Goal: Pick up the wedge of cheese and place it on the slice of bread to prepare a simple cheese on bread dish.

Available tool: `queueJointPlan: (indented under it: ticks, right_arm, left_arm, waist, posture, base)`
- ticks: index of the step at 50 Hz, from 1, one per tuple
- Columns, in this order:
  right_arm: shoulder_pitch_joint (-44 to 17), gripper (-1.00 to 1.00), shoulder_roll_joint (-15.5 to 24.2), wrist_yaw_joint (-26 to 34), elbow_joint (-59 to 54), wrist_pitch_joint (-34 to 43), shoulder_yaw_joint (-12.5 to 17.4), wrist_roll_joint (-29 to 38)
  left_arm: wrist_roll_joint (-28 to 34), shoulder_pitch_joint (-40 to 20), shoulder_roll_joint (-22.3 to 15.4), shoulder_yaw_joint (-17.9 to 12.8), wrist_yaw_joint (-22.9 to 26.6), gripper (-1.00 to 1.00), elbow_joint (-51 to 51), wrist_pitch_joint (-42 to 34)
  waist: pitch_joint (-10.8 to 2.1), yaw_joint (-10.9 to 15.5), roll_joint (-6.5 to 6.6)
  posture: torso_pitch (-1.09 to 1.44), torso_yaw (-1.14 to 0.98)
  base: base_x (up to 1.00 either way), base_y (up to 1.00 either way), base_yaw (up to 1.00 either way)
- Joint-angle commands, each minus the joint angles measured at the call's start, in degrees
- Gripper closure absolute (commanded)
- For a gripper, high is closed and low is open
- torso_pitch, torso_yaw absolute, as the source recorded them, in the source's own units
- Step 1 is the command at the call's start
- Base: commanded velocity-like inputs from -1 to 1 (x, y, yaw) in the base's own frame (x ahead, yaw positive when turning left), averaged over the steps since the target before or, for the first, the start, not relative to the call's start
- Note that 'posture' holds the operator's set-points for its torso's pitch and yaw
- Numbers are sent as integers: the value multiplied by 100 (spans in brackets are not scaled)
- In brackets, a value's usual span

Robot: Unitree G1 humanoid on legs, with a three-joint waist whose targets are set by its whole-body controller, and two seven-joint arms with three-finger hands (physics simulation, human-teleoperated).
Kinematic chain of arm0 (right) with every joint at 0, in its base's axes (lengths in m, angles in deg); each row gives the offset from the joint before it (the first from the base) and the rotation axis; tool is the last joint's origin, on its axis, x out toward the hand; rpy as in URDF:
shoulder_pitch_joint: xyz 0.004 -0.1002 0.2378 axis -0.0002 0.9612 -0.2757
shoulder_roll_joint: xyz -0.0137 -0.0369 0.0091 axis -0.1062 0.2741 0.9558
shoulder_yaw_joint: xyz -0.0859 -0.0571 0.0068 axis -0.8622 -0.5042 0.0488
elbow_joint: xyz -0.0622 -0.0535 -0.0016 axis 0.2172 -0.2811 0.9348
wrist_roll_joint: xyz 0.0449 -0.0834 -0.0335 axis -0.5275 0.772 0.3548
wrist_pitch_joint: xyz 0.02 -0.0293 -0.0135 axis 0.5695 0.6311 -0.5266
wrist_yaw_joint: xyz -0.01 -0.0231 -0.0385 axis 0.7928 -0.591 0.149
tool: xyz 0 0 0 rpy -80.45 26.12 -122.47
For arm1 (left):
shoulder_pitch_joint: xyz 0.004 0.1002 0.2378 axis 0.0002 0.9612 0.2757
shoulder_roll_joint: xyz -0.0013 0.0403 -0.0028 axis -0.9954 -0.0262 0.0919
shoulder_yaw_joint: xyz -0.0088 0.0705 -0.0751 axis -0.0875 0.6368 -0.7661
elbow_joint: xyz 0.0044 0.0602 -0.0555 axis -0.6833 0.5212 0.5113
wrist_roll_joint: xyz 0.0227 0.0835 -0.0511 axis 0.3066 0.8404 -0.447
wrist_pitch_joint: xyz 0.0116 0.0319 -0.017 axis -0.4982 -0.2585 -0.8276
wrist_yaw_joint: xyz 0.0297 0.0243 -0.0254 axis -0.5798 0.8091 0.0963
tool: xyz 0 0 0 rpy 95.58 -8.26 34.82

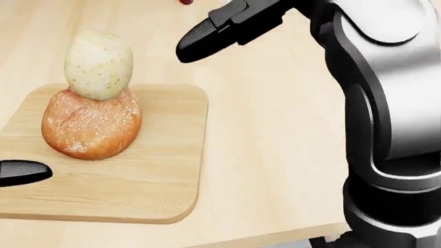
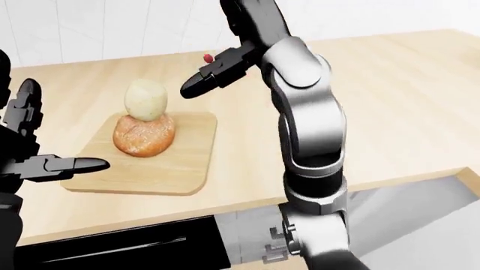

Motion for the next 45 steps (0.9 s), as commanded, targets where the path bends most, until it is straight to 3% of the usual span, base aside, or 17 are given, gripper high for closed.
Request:
queueJointPlan:
  ticks: [1,13,23,31,34,45]
  right_arm:
    - [-65,-100,94,1,351,96,85,-4]
    - [802,-100,856,-73,2091,1155,694,-439]
    - [1485,-100,1256,-425,2563,1158,1160,-1057]
    - [1727,-100,1429,-756,2560,988,1301,-1444]
    - [1838,-100,1441,-839,2564,905,1304,-1525]
    - [1947,-100,1441,-986,2553,813,1290,-1667]
  left_arm:
    - [-3,-122,-79,-54,-27,-100,-182,134]
    - [-30,-100,-93,-103,-22,-100,-222,115]
    - [-89,14,-115,-303,24,-100,-345,66]
    - [-285,180,-248,-857,162,-100,-708,-209]
    - [-480,172,-374,-1259,215,-100,-940,-478]
    - [-1420,633,-917,-2183,-76,-100,-973,-435]
  waist:
    - [-135,-3,22]
    - [-134,16,-31]
    - [-134,19,-69]
    - [-124,6,-72]
    - [-120,5,-66]
    - [-89,-7,-24]
  posture:
    - [0,0]
    - [0,0]
    - [0,0]
    - [0,0]
    - [0,0]
    - [0,0]
  base:
    - [0,0,0]
    - [0,0,0]
    - [0,0,0]
    - [0,0,0]
    - [0,0,0]
    - [0,0,0]
